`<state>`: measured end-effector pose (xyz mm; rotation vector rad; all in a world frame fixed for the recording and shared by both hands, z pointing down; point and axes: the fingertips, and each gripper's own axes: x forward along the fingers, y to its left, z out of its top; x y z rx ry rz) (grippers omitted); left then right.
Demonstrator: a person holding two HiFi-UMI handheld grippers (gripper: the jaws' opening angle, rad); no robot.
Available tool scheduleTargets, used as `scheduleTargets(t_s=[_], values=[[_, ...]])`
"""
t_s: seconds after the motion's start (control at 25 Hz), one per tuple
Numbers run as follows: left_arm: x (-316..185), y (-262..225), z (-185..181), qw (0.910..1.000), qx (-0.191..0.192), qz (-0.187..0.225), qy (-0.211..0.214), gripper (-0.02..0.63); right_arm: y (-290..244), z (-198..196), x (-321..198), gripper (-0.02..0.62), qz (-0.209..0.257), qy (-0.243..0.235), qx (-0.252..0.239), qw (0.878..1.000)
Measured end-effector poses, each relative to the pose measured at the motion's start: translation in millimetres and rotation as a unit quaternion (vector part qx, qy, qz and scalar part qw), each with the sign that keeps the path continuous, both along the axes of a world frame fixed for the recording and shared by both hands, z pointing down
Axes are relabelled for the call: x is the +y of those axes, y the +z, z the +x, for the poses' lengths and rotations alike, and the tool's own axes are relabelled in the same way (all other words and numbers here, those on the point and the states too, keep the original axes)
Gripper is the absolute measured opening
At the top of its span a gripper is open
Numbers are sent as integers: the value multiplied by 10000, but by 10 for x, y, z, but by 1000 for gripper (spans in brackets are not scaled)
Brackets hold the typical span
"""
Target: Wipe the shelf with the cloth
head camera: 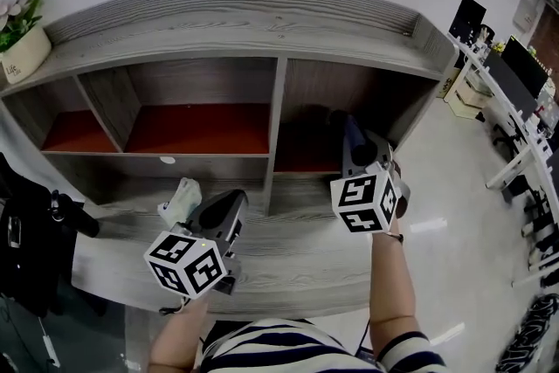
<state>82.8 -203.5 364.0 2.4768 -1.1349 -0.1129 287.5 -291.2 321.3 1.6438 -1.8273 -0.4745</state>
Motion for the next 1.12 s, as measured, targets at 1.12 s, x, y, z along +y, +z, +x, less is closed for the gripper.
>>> scheduleTargets(t_s=[1.12], values=[[194, -34, -339, 9981, -115, 43, -611, 18, -1279, -1123, -180, 48, 1365, -2172, -3667, 8943]])
